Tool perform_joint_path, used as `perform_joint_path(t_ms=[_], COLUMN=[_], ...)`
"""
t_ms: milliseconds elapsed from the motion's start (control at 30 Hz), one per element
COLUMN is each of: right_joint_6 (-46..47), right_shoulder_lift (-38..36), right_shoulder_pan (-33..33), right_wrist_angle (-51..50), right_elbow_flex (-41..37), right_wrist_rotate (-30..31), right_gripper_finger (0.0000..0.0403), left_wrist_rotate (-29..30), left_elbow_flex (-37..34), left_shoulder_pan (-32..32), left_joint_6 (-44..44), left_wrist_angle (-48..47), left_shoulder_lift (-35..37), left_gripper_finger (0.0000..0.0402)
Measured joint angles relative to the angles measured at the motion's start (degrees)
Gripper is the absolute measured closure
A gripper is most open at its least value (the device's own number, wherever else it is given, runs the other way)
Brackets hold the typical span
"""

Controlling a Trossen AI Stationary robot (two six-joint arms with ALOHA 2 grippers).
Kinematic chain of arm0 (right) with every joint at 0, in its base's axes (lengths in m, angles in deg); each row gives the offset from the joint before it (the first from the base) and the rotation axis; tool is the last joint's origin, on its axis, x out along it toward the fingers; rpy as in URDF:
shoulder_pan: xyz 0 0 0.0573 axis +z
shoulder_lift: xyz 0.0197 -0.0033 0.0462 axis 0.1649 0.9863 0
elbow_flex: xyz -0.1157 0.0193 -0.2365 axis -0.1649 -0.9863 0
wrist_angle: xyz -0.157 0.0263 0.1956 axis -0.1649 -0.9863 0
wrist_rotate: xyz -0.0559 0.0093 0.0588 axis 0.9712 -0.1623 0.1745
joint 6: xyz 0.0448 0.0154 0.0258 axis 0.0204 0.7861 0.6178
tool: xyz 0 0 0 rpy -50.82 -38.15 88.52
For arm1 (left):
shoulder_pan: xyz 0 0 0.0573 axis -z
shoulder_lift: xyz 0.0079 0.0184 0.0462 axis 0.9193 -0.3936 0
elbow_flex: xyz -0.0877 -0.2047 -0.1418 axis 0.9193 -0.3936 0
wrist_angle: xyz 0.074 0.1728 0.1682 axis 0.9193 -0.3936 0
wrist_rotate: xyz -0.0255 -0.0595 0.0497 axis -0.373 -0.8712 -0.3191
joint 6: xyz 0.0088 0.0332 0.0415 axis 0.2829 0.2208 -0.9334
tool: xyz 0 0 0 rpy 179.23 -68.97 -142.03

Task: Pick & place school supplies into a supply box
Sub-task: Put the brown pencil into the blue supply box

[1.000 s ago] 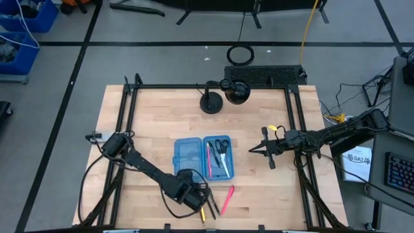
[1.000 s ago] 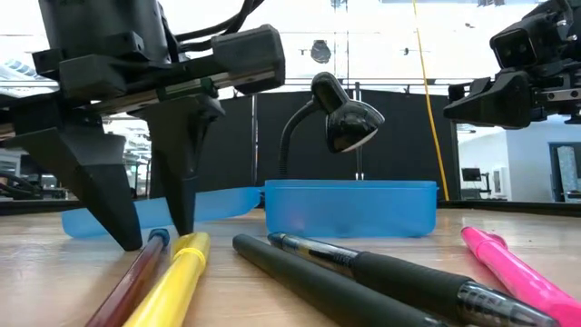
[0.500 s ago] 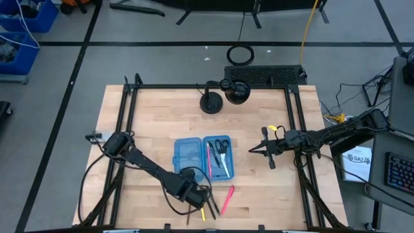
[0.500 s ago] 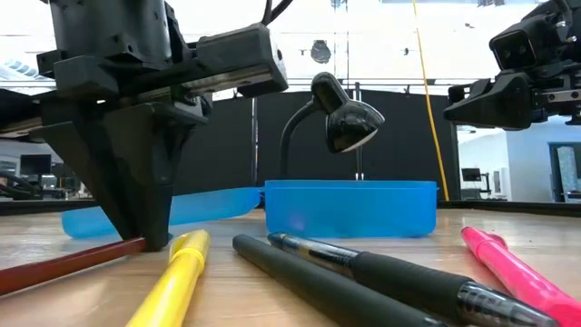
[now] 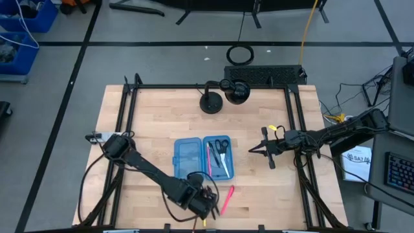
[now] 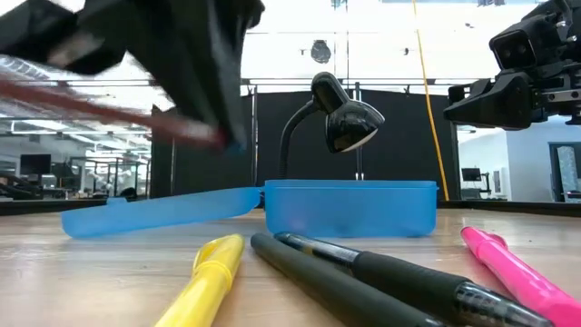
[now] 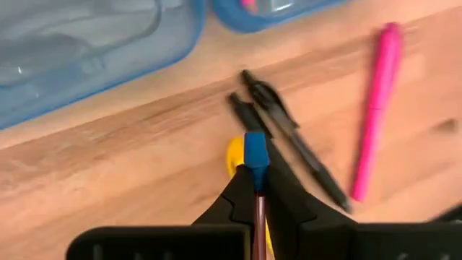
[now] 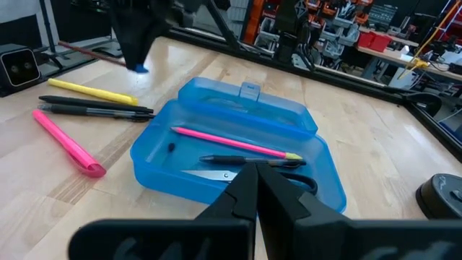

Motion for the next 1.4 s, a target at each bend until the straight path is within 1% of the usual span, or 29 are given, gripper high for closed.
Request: perform_joint_path(t_ms=[167,267,367,433,567,700,833,933,1100,1200,1400], right_joint_6=[1.0,3.1,3.9,4.5,4.5,4.5,4.5,4.5,4.2,4.2,4.1], right_shoulder_lift=[0.0,0.0,0.0,0.0,0.0,0.0,0.0,0.0,0.0,0.0,0.0], right_shoulder_pan=[0.0,0.0,0.0,0.0,0.0,0.0,0.0,0.0,0.0,0.0,0.0], right_wrist_angle=[0.0,0.0,0.0,-0.1,-0.1,-0.8,-1.6,-2.0,-2.2,-2.2,-2.1], right_elbow_flex=[0.0,0.0,0.0,0.0,0.0,0.0,0.0,0.0,0.0,0.0,0.0], right_wrist_rotate=[0.0,0.0,0.0,0.0,0.0,0.0,0.1,0.2,0.4,0.4,0.4], right_gripper_finger=[0.0403,0.0403,0.0403,0.0403,0.0403,0.0403,0.0403,0.0403,0.0403,0.0403,0.0403], left_wrist_rotate=[1.3,1.4,1.6,1.8,2.0,2.8,2.0,1.1,-0.6,-2.1,-3.6], left_elbow_flex=[7.5,12.4,16.6,18.6,20.5,19.8,18.3,17.2,15.1,12.6,6.9], left_shoulder_pan=[-0.3,-2.3,-5.1,-7.1,-11.5,-16.1,-20.3,-22.7,-25.5,-26.8,-27.8], left_joint_6=[-0.9,-1.1,-4.1,-6.5,-12.0,-13.9,-16.5,-19.5,-22.2,-23.6,-23.6], left_wrist_angle=[-8.7,-15.2,-20.7,-22.5,-22.7,-23.0,-23.0,-21.4,-17.8,-14.5,-9.7], left_shoulder_lift=[0.0,0.0,0.2,0.2,0.2,0.3,0.3,0.3,0.3,0.3,0.2], left_gripper_finger=[0.0384,0.0384,0.0384,0.0383,0.0383,0.0383,0.0383,0.0383,0.0383,0.0383,0.0383])
